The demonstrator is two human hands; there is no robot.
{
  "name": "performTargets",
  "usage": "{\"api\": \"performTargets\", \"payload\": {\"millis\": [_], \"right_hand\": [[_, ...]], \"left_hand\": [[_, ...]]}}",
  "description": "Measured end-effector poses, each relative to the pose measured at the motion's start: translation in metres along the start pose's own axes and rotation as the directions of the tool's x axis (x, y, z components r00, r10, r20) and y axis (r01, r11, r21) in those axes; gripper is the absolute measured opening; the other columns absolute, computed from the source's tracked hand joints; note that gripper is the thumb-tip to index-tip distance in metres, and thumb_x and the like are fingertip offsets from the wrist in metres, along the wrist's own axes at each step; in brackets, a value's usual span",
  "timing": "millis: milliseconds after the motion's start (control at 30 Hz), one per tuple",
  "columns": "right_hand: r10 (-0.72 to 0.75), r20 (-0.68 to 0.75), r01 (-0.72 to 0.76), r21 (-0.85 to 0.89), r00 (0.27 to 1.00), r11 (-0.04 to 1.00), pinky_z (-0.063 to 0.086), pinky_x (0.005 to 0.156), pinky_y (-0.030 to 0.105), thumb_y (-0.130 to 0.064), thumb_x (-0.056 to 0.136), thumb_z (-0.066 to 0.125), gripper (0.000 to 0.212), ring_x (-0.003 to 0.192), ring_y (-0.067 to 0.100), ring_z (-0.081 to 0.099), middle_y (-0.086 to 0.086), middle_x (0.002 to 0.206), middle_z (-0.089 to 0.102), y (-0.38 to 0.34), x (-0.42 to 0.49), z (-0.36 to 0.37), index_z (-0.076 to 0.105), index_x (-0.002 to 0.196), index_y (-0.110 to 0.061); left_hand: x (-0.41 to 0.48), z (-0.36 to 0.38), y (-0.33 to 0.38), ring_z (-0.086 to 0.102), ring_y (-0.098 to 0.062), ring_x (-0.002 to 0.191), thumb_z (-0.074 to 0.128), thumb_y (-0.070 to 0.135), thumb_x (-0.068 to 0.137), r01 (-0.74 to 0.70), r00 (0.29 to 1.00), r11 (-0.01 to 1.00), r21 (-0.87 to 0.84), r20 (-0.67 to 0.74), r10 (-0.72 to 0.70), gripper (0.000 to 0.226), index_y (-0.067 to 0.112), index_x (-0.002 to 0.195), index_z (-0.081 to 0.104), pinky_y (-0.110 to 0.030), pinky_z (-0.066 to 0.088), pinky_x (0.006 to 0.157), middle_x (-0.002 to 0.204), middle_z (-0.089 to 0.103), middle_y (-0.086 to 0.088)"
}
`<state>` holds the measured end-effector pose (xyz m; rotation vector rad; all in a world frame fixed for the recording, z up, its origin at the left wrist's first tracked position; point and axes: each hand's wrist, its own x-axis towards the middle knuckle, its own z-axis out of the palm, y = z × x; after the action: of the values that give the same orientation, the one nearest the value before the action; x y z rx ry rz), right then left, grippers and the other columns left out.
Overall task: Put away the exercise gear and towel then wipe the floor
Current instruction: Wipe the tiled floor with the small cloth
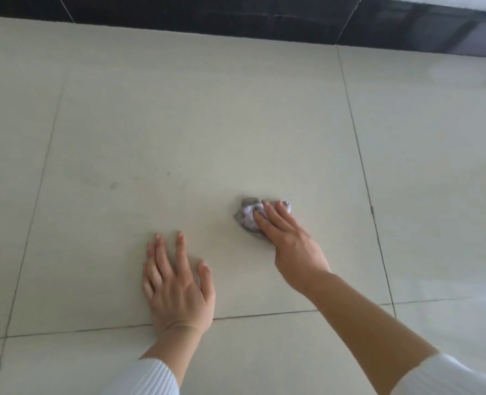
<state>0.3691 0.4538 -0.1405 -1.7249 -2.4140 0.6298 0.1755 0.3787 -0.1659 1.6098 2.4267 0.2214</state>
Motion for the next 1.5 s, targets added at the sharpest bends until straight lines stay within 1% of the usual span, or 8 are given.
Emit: {"api": "performTargets", "payload": {"millis": [167,467,567,700,900,1167,1333,1500], "right_hand": [[-0.182,0.162,0.193,-0.056,0.970,0.980,0.039,0.107,0.034,0.011,0.054,0.069,0.087,0.135,0.020,0.042,-0.005,0.144,0.048,-0.041,-0.104,0.017,0.056,0.132,-0.024],[-0.396,0.255,0.459,-0.274,0.882,0.845,0.043,0.105,0.034,-0.006,0.089,0.032,0.053,0.134,0.023,0.044,0.004,0.145,0.046,-0.004,-0.160,0.005,0.053,0.136,-0.015],[-0.209,0.107,0.233,-0.334,0.972,0.913,0.050,0.097,0.033,0.001,0.079,0.025,0.066,0.133,0.025,0.044,0.006,0.147,0.044,0.016,-0.130,-0.008,0.045,0.141,-0.011],[0.236,0.062,-0.211,-0.273,0.970,0.939,0.027,0.113,0.031,0.009,0.088,0.033,0.079,0.148,0.017,0.000,-0.006,0.161,-0.001,0.038,-0.093,-0.023,0.001,0.154,-0.022],[0.438,-0.059,-0.438,0.012,0.897,0.899,0.035,0.106,0.036,0.007,0.087,0.035,0.074,0.148,0.018,0.001,-0.008,0.160,0.010,0.019,-0.089,-0.007,0.019,0.151,-0.026],[-0.210,-0.175,0.215,0.011,0.962,0.977,0.031,0.113,0.040,0.001,0.079,0.036,0.059,0.135,0.029,0.041,0.007,0.141,0.050,-0.085,-0.259,0.096,0.056,0.133,-0.011],[-0.665,0.161,0.680,-0.060,0.729,0.731,0.033,0.112,0.039,-0.005,0.100,0.017,0.051,0.140,0.025,0.034,0.006,0.147,0.043,-0.086,-0.304,0.095,0.054,0.134,-0.012],[-0.284,-0.013,0.277,-0.172,0.959,0.945,0.047,0.101,0.041,0.011,0.075,0.030,0.073,0.139,0.026,0.035,0.003,0.149,0.040,-0.024,-0.248,0.055,0.044,0.142,-0.013]], "left_hand": [[0.001,-0.004,-0.001,0.026,-0.035,0.139,0.036,0.041,0.086,-0.021,0.999,0.999,-0.031,0.041,0.022,0.062,0.016,0.143,0.040,-0.049,0.027,0.107,0.152,0.030,-0.017],[0.002,0.001,-0.003,0.027,-0.036,0.139,0.038,0.040,0.086,-0.039,0.999,0.997,-0.073,0.001,0.039,0.061,0.018,0.143,0.040,-0.050,0.027,0.106,0.153,0.030,-0.017],[0.001,0.004,-0.007,0.023,-0.036,0.141,0.038,0.041,0.087,-0.057,0.998,0.996,-0.070,-0.018,0.056,0.063,0.018,0.145,0.035,-0.050,0.023,0.109,0.154,0.027,-0.018],[0.011,-0.004,-0.016,-0.010,-0.028,0.147,0.042,0.046,0.094,-0.124,0.968,0.990,-0.063,0.211,0.135,0.072,0.024,0.153,0.007,-0.047,0.002,0.116,0.160,-0.008,-0.014],[-0.025,-0.026,-0.095,-0.018,-0.022,0.146,0.018,0.056,0.092,-0.378,0.878,0.926,0.001,0.318,0.358,0.072,0.022,0.154,0.000,-0.033,-0.009,0.118,0.159,-0.016,-0.013],[-0.106,-0.020,-0.109,-0.005,-0.033,0.147,0.009,0.052,0.086,-0.312,0.916,0.950,0.008,0.267,0.299,0.077,0.016,0.153,0.011,-0.042,0.000,0.118,0.159,-0.005,-0.020],[-0.135,-0.033,-0.118,-0.008,-0.032,0.147,0.020,0.048,0.092,-0.308,0.901,0.951,0.001,0.322,0.291,0.067,0.024,0.153,0.005,-0.039,-0.002,0.118,0.159,-0.014,-0.015],[-0.162,-0.045,-0.134,-0.014,-0.031,0.146,0.021,0.046,0.097,-0.310,0.864,0.950,0.045,0.429,0.262,0.066,0.024,0.152,-0.007,-0.040,-0.002,0.119,0.158,-0.020,-0.015]]}}
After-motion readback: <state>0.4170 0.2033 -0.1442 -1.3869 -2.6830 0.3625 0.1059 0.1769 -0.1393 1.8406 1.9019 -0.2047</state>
